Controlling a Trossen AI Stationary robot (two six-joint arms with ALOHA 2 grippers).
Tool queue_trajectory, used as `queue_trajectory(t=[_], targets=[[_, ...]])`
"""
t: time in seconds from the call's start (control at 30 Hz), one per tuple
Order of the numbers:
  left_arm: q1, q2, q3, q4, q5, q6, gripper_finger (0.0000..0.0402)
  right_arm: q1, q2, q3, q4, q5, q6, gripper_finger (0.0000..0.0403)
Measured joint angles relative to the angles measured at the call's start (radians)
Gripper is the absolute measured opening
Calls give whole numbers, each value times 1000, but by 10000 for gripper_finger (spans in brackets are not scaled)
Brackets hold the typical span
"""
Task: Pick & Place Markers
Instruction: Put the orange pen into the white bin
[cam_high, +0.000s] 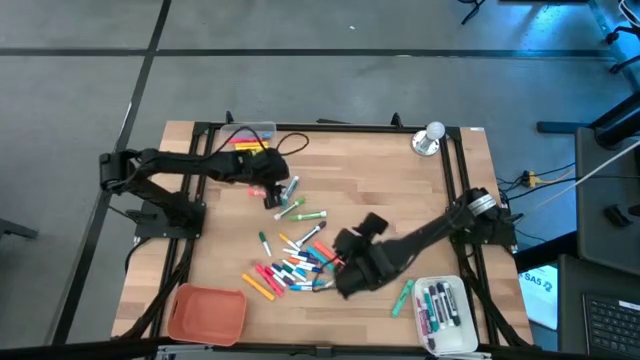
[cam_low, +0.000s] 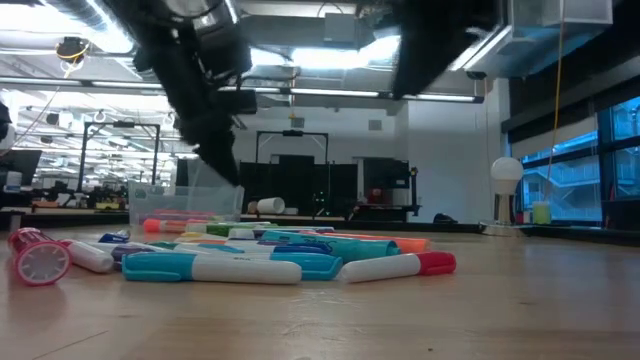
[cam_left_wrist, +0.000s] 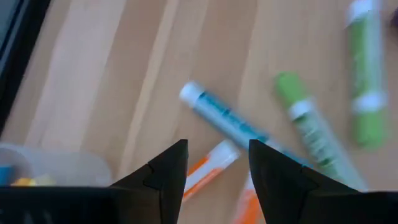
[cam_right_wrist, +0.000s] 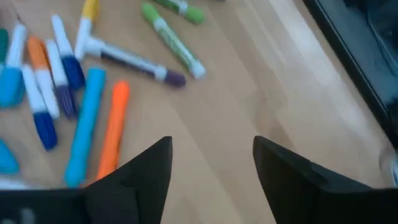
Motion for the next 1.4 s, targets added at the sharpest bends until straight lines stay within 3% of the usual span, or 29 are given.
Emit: queue_trajectory(t=[0.23,0.5,0.67,0.93,1.27,1.4], targets=[[63,14,-55,1,18,129,154,-75,-3,-7,73,-69,-152,170],[65,14,-91,34,42,307,148,-180,-3,-110,386,-279,-340,125],[81,14,-91,66,69,329,148,-196,-3,-78,417,-275,-295,103],[178,41,-91,79,202,343,148,-194,-4,-42,473,-267,-397,91],[193,210,-86,137,190,387,147,-183,-3,-42,455,-277,-415,90],[194,237,-83,164,207,298,128,-183,-3,-42,453,-270,-422,90]])
